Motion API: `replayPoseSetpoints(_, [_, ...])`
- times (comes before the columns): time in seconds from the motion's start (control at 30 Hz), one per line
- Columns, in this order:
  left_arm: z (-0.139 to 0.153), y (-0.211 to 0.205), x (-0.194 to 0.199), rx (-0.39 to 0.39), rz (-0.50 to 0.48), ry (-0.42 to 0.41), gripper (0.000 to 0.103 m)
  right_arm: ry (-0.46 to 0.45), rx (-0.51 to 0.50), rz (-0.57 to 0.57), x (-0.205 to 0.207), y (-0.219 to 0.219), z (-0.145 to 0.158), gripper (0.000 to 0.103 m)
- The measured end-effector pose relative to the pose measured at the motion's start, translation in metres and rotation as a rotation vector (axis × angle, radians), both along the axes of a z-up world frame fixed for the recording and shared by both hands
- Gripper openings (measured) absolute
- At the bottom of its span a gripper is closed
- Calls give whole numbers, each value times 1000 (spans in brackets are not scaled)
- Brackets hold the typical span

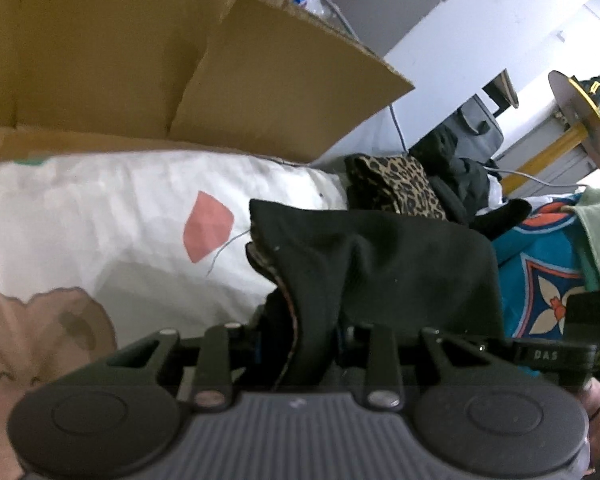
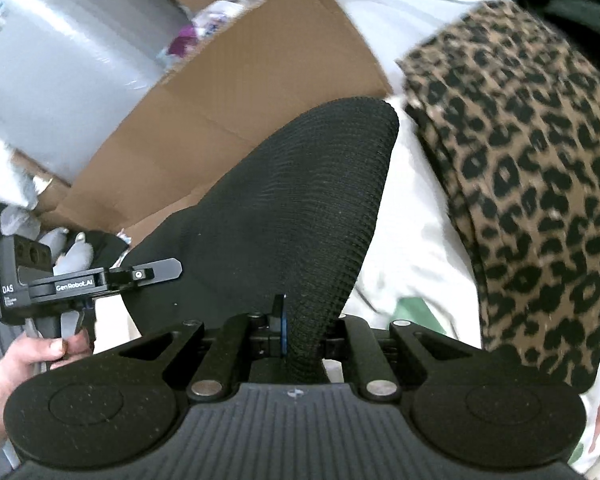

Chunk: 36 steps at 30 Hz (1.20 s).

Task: Fold clothes
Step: 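Lift the folded black trousers off the sheet with both tools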

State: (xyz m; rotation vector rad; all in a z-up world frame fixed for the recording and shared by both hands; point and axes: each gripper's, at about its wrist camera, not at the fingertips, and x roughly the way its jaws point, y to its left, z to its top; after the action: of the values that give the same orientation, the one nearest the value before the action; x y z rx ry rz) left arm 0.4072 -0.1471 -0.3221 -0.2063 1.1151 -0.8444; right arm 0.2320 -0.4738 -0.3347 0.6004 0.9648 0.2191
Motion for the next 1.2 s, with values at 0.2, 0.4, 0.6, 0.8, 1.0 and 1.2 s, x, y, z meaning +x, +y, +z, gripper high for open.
replayPoseSetpoints(0.2, [31,1,-12,20,-15,-43,33,-61,-38,36,0,3,27,7])
replayPoseSetpoints(0.4, [59,0,-25,25,12,-92,33,-137,-71,70,-6,3,51,7])
replayPoseSetpoints(0.6, [75,-14,-30,35,13,-128,33,-197,-89,59,-10,-3,71,7])
replayPoseSetpoints(0.8, [88,-35,-33,44,6,-144,33,-240,-106,29,-16,-15,84,7])
replayPoseSetpoints(1.0, [101,-60,-41,59,-7,-187,33,-252,-132,-8,-16,-28,97,7])
replayPoseSetpoints(1.2, [111,-78,-61,44,7,-233,33,-296,-168,-25,-25,-44,114,7])
